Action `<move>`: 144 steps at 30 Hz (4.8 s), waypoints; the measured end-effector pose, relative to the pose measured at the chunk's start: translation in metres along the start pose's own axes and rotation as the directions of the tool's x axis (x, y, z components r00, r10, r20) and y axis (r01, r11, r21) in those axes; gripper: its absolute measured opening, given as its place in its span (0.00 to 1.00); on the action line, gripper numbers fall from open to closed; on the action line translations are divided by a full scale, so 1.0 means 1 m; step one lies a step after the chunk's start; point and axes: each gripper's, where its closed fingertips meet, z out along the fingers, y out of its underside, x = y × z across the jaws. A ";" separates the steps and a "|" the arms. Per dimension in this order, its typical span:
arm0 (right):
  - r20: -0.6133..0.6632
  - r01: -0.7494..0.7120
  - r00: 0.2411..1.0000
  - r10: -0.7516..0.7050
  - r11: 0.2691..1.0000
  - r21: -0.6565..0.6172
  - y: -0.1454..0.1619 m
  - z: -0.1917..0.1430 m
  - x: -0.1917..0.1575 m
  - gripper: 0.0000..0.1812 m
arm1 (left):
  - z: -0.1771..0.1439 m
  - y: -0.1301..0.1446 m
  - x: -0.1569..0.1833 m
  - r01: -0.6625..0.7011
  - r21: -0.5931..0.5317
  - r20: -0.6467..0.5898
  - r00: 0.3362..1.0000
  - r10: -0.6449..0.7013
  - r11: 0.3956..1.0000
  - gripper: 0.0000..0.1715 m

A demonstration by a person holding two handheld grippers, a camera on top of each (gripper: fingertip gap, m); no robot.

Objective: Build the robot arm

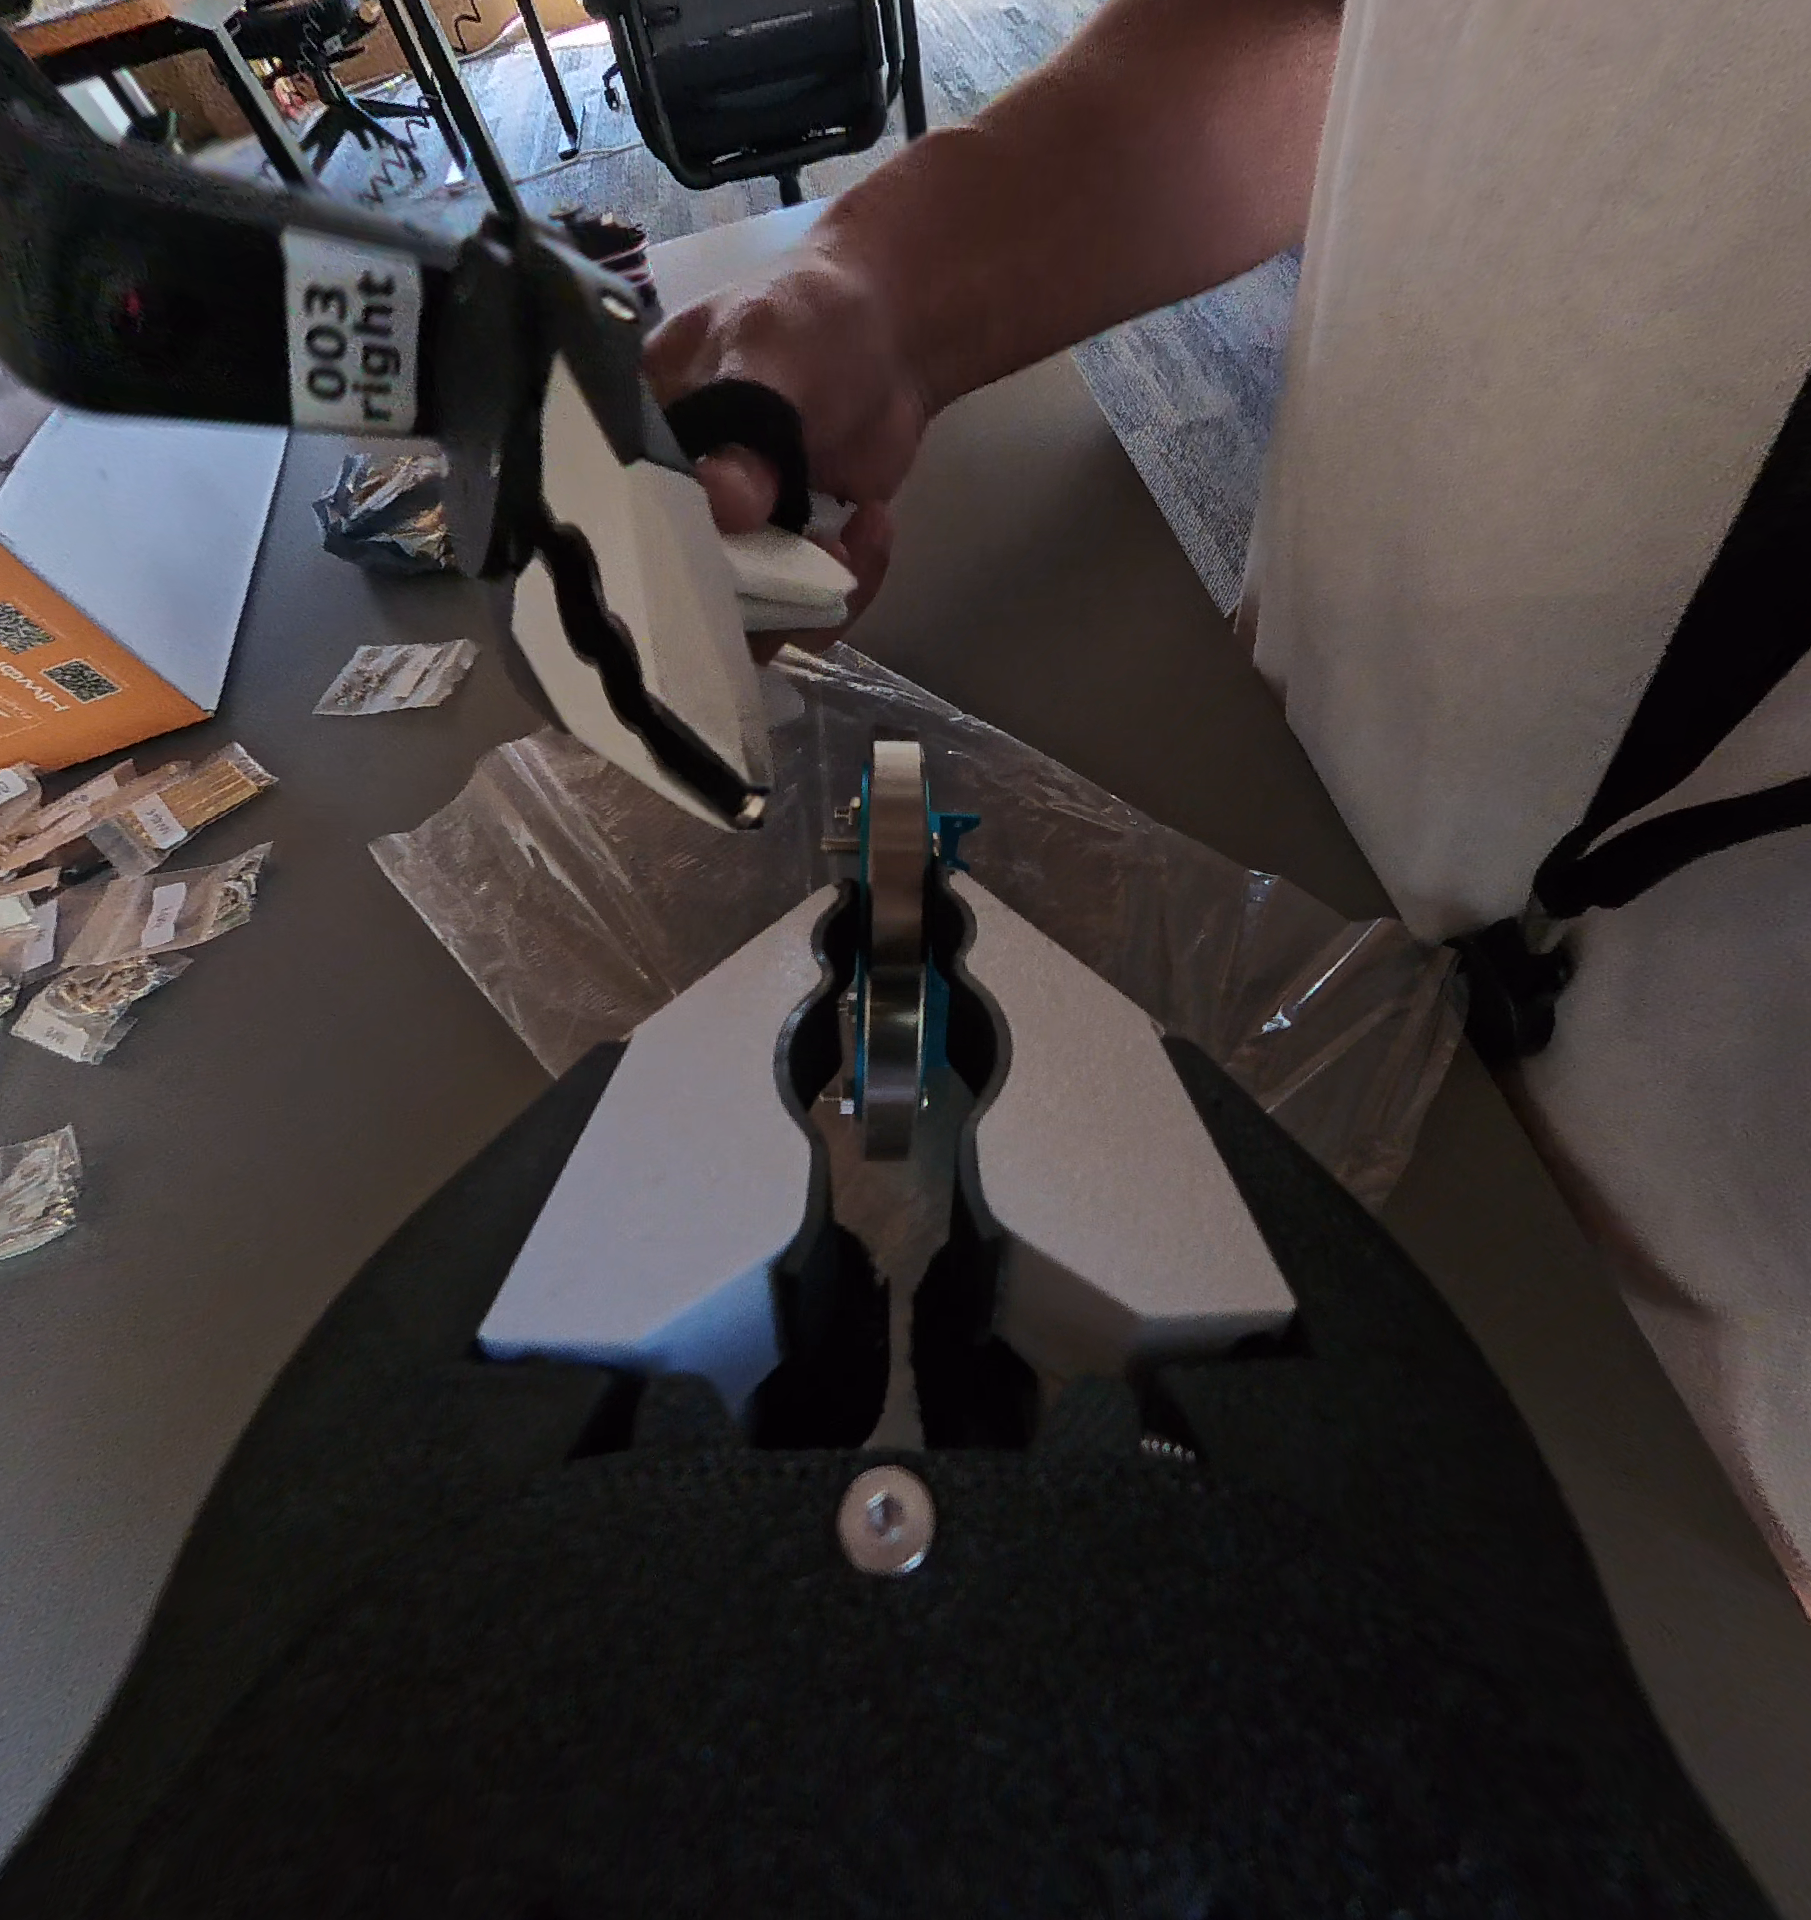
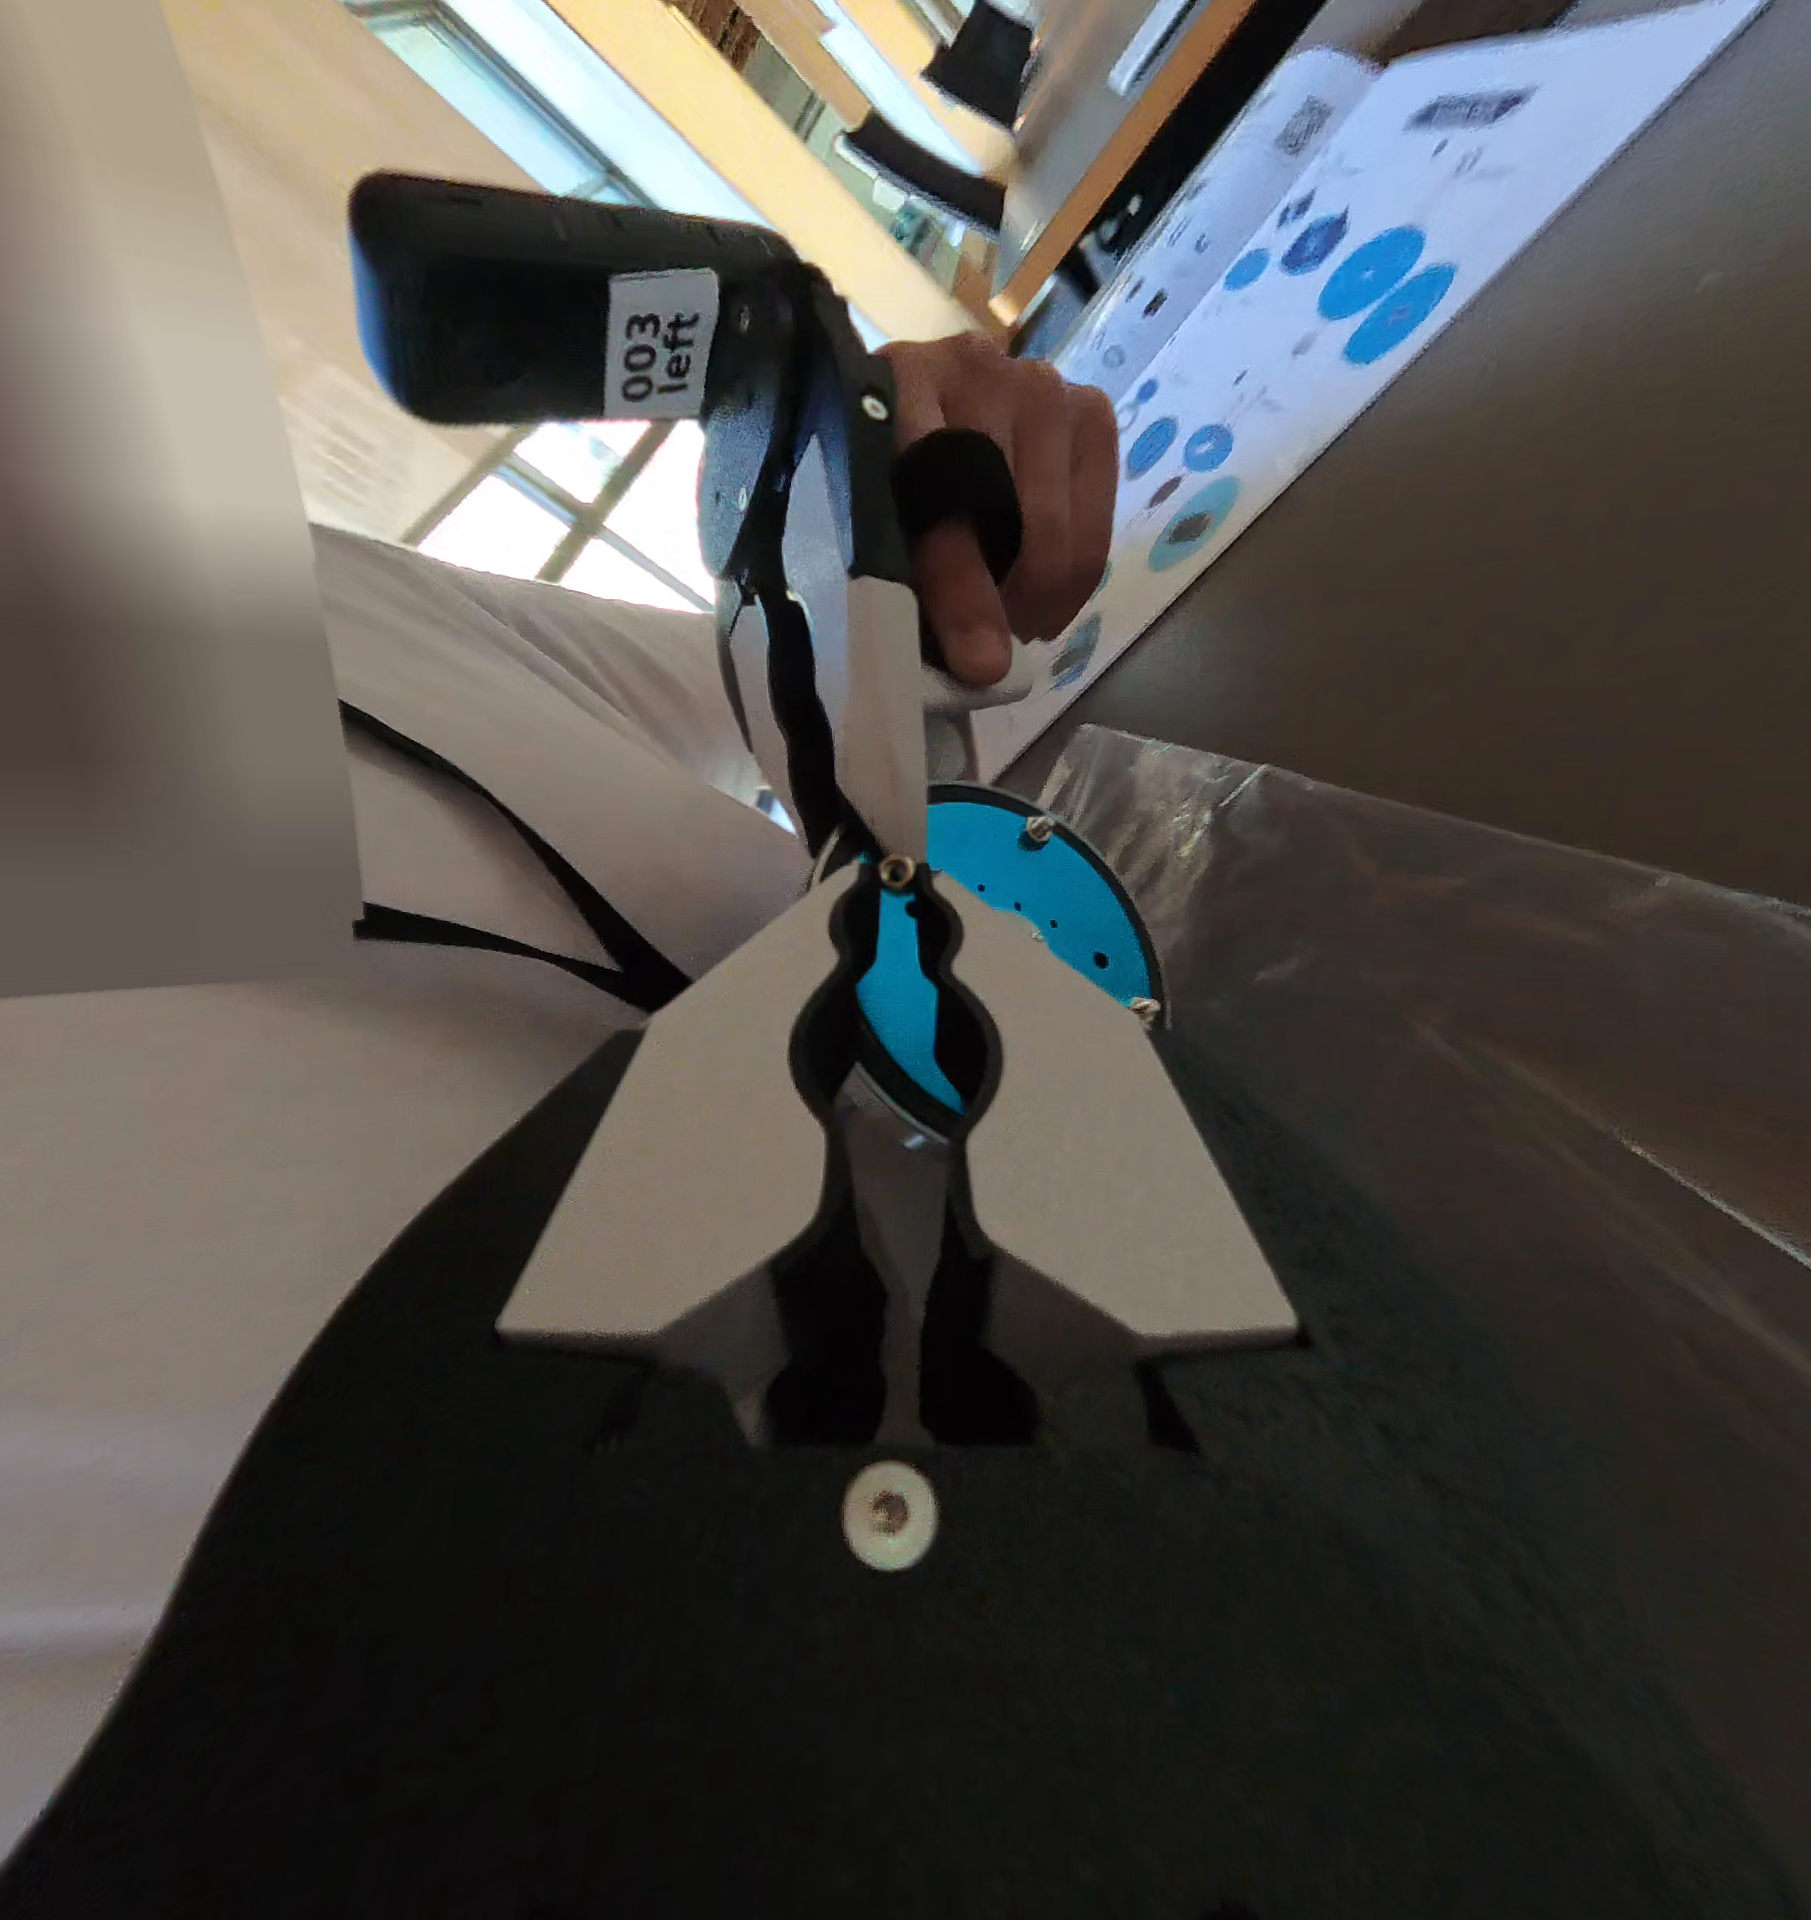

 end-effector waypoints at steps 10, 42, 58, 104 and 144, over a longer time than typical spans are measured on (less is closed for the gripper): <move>0.153 -0.170 0.966 0.210 0.956 -0.240 0.007 0.014 -0.007 0.03 | 0.000 0.000 0.001 -0.025 -0.013 0.013 1.000 0.025 1.000 0.07; 0.101 -0.165 0.974 0.204 0.938 -0.305 0.011 0.010 -0.009 0.00 | 0.002 -0.001 0.001 -0.022 -0.009 0.011 1.000 0.022 1.000 0.07; -0.235 0.290 0.883 -0.406 0.866 -0.407 0.016 -0.029 0.057 0.05 | 0.001 0.000 0.003 -0.024 -0.009 0.008 1.000 0.024 1.000 0.07; -0.510 0.061 0.538 -0.671 0.635 -0.770 0.037 -0.069 0.094 0.03 | 0.002 0.000 0.005 -0.021 -0.023 0.001 1.000 0.021 1.000 0.07; 0.077 -0.030 0.991 0.109 0.745 -0.666 0.020 0.013 -0.007 0.03 | 0.002 0.001 0.005 -0.046 -0.028 0.026 0.999 0.047 0.999 0.07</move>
